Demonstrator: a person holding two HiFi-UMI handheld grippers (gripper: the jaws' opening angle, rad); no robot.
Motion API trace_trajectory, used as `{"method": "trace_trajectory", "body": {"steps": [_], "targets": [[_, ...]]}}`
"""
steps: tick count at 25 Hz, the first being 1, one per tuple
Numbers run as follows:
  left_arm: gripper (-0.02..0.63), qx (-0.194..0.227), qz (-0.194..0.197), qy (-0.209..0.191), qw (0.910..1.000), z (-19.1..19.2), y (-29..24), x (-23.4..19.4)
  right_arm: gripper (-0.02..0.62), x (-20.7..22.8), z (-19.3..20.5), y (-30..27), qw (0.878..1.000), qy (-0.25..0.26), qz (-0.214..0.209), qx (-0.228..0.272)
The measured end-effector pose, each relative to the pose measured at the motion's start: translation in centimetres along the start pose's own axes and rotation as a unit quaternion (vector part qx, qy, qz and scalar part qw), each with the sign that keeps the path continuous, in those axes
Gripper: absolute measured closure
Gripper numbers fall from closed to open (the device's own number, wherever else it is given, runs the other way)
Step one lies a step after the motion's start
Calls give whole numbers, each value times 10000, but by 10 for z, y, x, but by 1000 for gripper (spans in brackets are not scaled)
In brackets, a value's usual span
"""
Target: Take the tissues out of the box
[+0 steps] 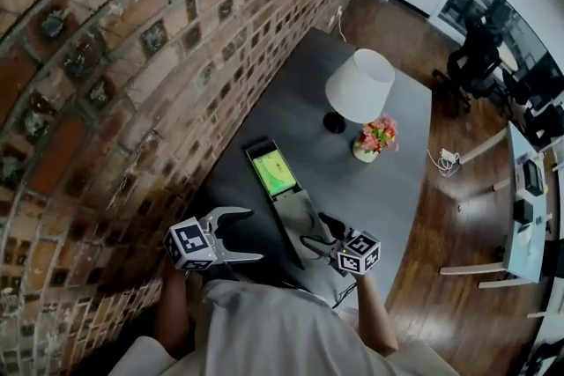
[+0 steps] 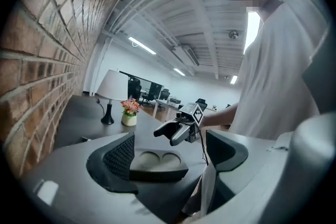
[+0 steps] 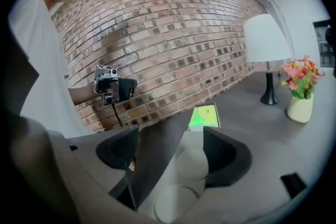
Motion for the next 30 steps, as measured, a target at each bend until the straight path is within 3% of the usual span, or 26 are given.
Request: {"method": "trace_trajectory", "body": {"steps": [4,7,13,21,25,30], "targets": [[196,90,-304,117,9994,9,12,1,212,15,-11,-28,9988,308,-273,-282],[196,378,-595,316,9970,12,23,-4,212,23,-24,-56,9929,824,-585,-634],[198,1388,-1206,890,9789,11,49,-16,212,41,-40,-101,9555,2188,-1159,-1604],[198,1518,-1604,1098,9691,18,57,-18,212,69,-57,-157,9186,2973,-1532,-2104],[198,1246,-1640,1058,9728,23,46,-24,211,75,-66,-177,8829,3479,-1765,-2613],[198,970,-1571,1027,9774,27,33,-26,179,75,-65,-196,8085,4204,-2256,-3444]]}}
Point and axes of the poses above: the fingertips, and each gripper's own axes: y backward along the fingers, x to its right, z out of its underside, the point moved 7 cm from there along y, backward along the fingers, and after that the axes turned 4 degrees about x, right-handed, at the moved point
